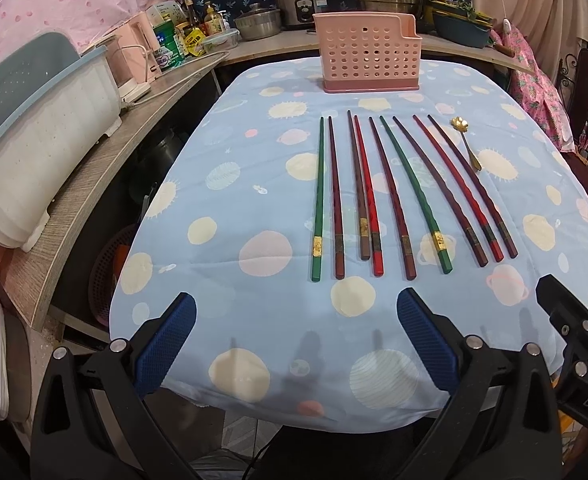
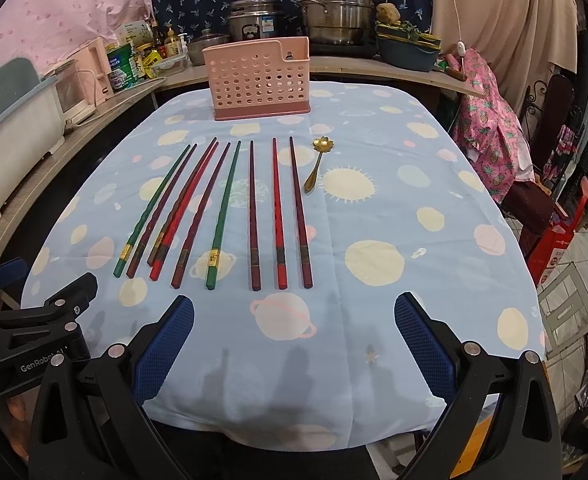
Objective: Organize utensils
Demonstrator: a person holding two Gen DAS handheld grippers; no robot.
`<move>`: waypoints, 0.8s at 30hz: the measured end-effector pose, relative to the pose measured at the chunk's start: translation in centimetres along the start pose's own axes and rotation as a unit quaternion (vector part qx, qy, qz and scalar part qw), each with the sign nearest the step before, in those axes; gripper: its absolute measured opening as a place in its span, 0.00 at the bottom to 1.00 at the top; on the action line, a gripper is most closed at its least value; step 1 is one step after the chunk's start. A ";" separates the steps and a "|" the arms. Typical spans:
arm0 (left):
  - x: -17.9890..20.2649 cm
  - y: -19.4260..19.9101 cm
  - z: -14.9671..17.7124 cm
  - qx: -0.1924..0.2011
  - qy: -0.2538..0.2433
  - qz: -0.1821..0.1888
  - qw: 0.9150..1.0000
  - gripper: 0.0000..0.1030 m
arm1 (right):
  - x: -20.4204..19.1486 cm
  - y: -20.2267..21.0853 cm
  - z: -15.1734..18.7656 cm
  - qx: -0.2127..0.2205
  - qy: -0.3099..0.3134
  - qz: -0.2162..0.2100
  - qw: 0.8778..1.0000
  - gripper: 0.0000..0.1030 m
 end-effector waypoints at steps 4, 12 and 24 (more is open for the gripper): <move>0.1 0.1 0.1 -0.002 0.000 0.001 1.000 0.93 | 0.0 0.0 0.0 0.002 0.002 0.001 1.000 0.94; 0.0 0.0 0.3 -0.005 0.002 0.001 1.000 0.93 | 0.0 0.1 -0.1 0.003 0.002 0.002 1.000 0.94; -0.3 -0.3 0.4 -0.008 0.006 -0.001 1.000 0.93 | 0.0 -0.2 -0.1 0.001 0.002 0.001 1.000 0.94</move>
Point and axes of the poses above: each gripper's, at about its wrist camera, not at the fingertips, and y roughly against the way its jaws point, x to its right, z to its underside, the point moved 7 cm from there along -y, roughly the way its jaws point, and after that the axes turned 5 degrees about -z, right-handed, at the moved point
